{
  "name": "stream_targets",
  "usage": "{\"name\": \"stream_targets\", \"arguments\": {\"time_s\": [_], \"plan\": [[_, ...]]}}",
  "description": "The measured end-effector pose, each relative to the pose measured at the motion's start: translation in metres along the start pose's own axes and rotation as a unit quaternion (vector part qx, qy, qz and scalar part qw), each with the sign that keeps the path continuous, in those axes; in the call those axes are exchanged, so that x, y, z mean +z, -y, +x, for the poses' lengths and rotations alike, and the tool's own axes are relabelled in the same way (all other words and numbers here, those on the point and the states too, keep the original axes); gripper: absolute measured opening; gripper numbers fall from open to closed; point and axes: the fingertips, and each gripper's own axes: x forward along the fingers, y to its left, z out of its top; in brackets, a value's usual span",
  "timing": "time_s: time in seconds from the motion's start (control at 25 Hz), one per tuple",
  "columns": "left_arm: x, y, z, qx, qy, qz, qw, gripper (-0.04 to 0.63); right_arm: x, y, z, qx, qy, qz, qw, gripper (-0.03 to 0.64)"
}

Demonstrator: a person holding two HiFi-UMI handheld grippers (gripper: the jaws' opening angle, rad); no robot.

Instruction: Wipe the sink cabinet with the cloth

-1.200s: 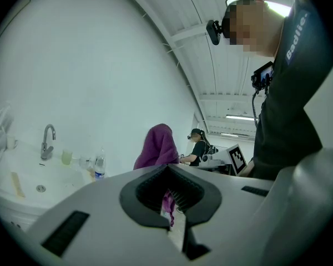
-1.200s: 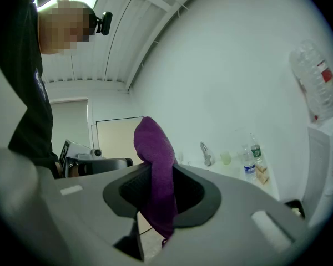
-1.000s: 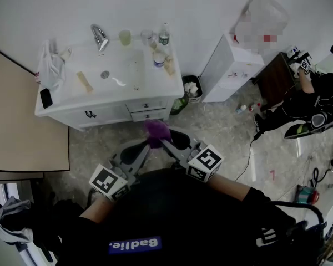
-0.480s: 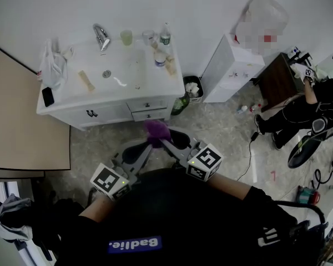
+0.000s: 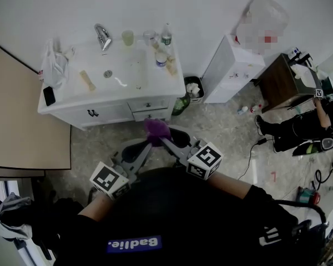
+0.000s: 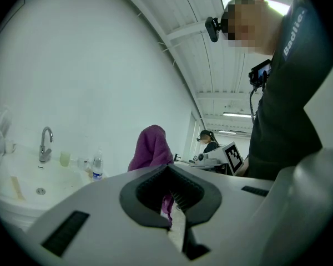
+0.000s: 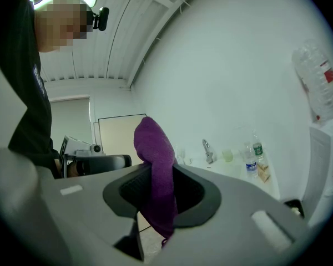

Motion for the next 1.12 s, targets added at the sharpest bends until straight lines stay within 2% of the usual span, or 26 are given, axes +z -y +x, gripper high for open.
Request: {"name": "stream_targets", "arguments": {"time_s": [1.12], "plan": [[-0.0004,-0.0016,0.0007,0.004,0.003,-0.003,1.0000,0.002,-0.0035,0.0014,-0.0003,-0.001,-0.005,0.001,1.000,0.100]]}}
